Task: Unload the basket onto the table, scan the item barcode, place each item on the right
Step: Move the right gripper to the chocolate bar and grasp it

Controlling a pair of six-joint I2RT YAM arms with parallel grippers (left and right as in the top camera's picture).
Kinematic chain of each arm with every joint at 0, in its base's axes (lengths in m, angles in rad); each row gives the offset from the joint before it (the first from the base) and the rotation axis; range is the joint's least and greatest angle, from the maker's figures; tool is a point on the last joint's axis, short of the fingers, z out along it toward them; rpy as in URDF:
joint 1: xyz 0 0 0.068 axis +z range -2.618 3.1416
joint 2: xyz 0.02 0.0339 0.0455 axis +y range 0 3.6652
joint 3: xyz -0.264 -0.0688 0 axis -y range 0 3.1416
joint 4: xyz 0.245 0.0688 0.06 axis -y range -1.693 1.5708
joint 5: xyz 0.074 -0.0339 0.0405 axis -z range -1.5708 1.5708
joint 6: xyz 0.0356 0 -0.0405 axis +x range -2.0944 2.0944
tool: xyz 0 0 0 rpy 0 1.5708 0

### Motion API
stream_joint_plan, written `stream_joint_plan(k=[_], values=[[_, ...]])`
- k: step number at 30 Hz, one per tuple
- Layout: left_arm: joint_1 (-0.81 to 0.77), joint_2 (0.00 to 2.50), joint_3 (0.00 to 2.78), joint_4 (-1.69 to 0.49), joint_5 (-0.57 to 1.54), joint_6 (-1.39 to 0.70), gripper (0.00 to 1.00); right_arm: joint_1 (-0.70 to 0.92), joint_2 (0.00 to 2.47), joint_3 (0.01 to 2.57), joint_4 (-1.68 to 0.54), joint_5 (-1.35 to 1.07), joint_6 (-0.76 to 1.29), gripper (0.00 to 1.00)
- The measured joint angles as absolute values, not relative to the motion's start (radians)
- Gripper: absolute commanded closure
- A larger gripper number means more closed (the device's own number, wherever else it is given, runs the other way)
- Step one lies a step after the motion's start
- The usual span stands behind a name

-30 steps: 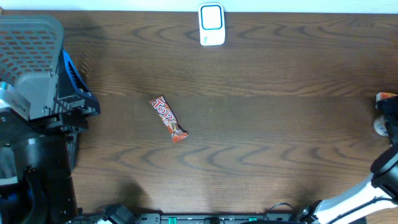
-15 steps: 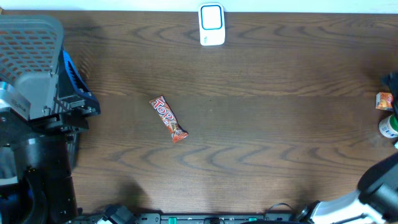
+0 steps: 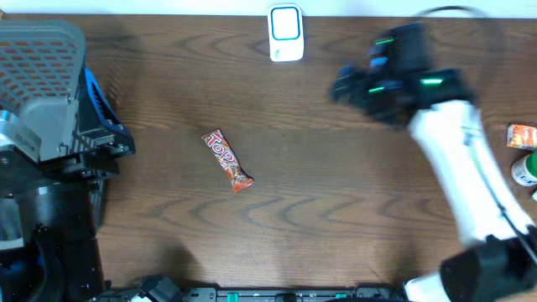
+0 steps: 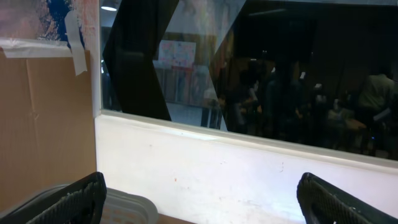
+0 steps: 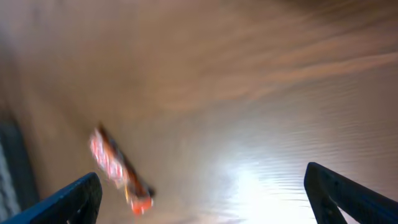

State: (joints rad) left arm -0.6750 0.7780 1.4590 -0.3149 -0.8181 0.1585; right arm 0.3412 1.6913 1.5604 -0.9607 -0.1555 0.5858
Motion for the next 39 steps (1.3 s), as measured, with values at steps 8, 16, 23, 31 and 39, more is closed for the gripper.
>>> stream_joint_plan(k=[8, 16, 23, 31, 39], values=[[-0.675, 0.778, 1.459, -0.315, -0.818, 0.159, 0.02, 0.673, 1.914, 1.556, -0.745, -0.126, 0.438, 0.01], [-0.675, 0.778, 1.459, -0.315, -0.818, 0.159, 0.02, 0.799, 2.111, 1.552, -0.516, -0.119, 0.373, 0.01], [-0.675, 0.778, 1.459, -0.315, -0.818, 0.159, 0.02, 0.831, 2.177, 1.552, -0.456, -0.112, 0.346, 0.02], [-0.675, 0.778, 1.459, -0.315, -0.818, 0.159, 0.02, 0.85, 2.186, 1.551, -0.485, -0.079, 0.322, 0.79], [-0.675, 0.778, 1.459, -0.315, -0.818, 0.159, 0.02, 0.846, 2.182, 1.558, -0.538, -0.036, 0.345, 0.99]])
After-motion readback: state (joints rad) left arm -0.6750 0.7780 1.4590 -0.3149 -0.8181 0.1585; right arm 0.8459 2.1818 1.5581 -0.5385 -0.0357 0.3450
